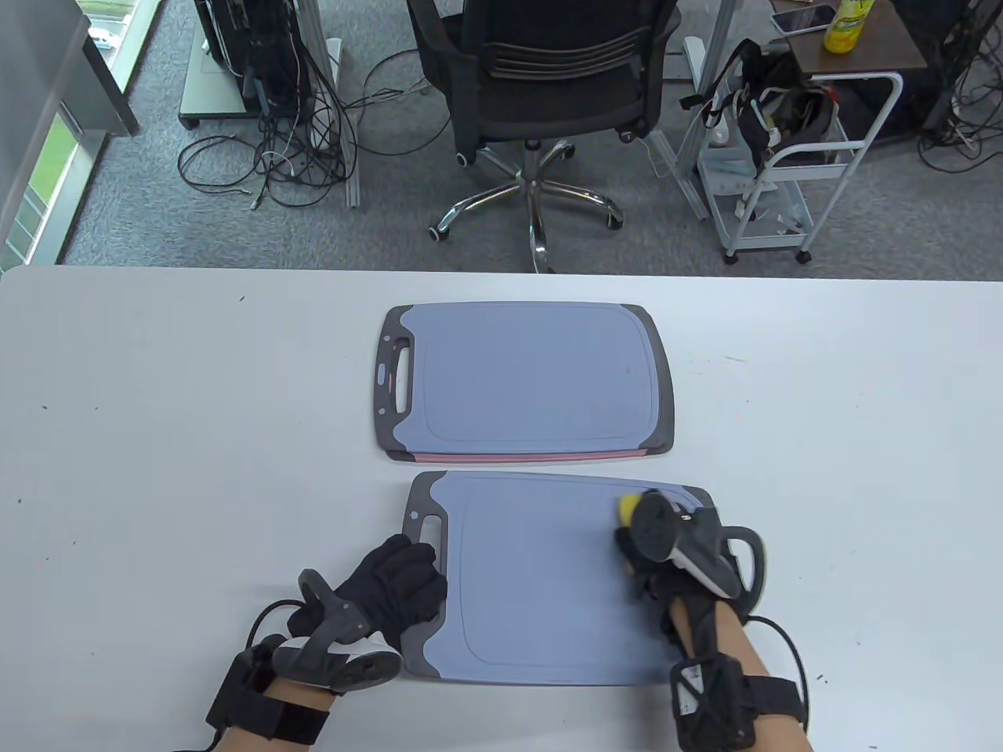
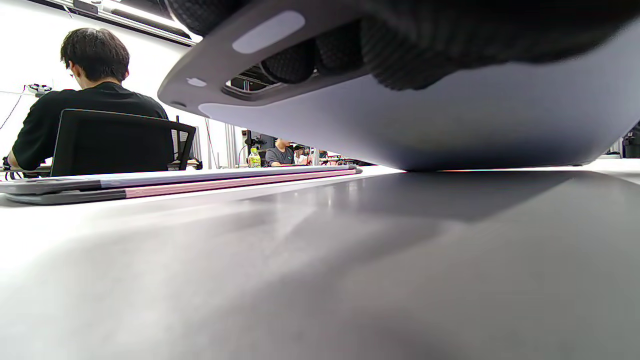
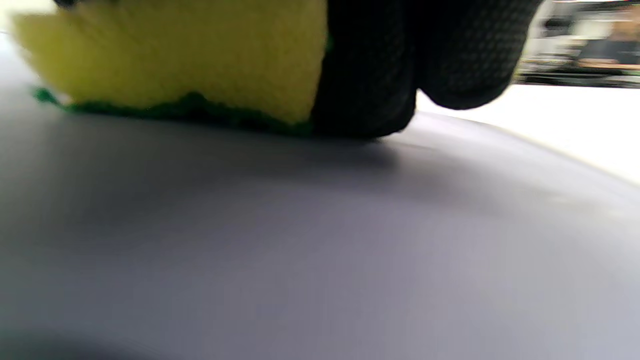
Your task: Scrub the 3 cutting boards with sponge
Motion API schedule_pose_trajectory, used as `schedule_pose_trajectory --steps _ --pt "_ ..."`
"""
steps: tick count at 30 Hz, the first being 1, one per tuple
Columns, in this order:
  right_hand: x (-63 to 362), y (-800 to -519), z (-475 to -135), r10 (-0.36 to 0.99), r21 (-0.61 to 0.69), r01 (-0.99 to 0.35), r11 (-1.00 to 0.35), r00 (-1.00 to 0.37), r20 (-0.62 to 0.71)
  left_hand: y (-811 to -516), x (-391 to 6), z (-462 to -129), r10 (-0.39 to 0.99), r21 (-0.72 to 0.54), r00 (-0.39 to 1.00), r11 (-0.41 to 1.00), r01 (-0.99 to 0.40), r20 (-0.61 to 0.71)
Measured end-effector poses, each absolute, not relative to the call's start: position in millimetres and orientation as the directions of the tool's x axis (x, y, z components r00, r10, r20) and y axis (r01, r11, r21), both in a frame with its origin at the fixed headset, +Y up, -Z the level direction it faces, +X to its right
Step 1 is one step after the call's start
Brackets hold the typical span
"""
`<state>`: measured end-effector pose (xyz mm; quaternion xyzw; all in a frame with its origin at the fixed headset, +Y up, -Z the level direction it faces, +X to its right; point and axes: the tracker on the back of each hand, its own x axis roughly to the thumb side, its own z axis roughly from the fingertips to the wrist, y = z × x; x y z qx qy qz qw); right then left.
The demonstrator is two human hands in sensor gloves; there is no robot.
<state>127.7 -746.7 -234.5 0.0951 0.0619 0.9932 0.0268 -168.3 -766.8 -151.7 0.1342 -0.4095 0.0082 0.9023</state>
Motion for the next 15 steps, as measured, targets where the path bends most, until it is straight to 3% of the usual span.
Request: schedule_pose_trajectory --steps 3,5,6,7,9,15 --pt "29 -730 -205 0.042 0.098 0.008 -0.995 -0.865 0.5 -767 -168 -152 -0.093 0.235 0.662 0.963 -0.128 0.743" --pt "-5 -725 -188 0.012 0.056 0.031 -0.998 -0.775 0.632 -766 -168 -150 -0.105 0.246 0.66 0.961 -0.124 0.744" --pt "-10 -725 -186 -0.035 0.019 0.061 -0.998 -0.775 0.631 -766 -168 -149 -0.111 0.253 0.66 0.959 -0.124 0.743" --pt "-7 -724 -186 -0.119 -0.027 0.128 -0.991 -0.794 0.597 -766 -169 -151 -0.1 0.24 0.664 0.963 -0.122 0.741" --pt "12 -726 -194 -0.078 0.011 0.105 -0.994 -0.804 0.589 -766 -169 -151 -0.095 0.236 0.659 0.963 -0.129 0.747" --pt "168 -751 -214 -0.029 0.121 0.045 -0.992 -0.991 0.131 -766 -169 -151 -0.097 0.236 0.66 0.964 -0.126 0.745"
